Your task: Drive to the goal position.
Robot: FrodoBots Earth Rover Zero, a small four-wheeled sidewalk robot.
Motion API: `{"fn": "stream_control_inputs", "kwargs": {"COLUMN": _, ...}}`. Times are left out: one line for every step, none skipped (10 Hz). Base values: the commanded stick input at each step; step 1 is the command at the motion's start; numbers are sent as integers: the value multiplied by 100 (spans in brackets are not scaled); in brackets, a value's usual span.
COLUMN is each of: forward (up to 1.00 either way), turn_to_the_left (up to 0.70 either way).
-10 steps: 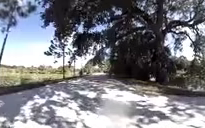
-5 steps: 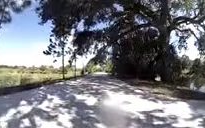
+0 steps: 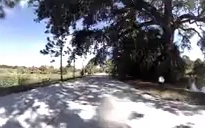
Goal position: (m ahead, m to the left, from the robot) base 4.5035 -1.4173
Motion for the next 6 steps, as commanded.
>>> {"fn": "stream_control_inputs", "kwargs": {"forward": 85, "turn_to_the_left": 0}}
{"fn": "stream_control_inputs", "kwargs": {"forward": 85, "turn_to_the_left": 0}}
{"fn": "stream_control_inputs", "kwargs": {"forward": 85, "turn_to_the_left": 0}}
{"fn": "stream_control_inputs", "kwargs": {"forward": 85, "turn_to_the_left": 0}}
{"fn": "stream_control_inputs", "kwargs": {"forward": 85, "turn_to_the_left": 0}}
{"fn": "stream_control_inputs", "kwargs": {"forward": 85, "turn_to_the_left": 0}}
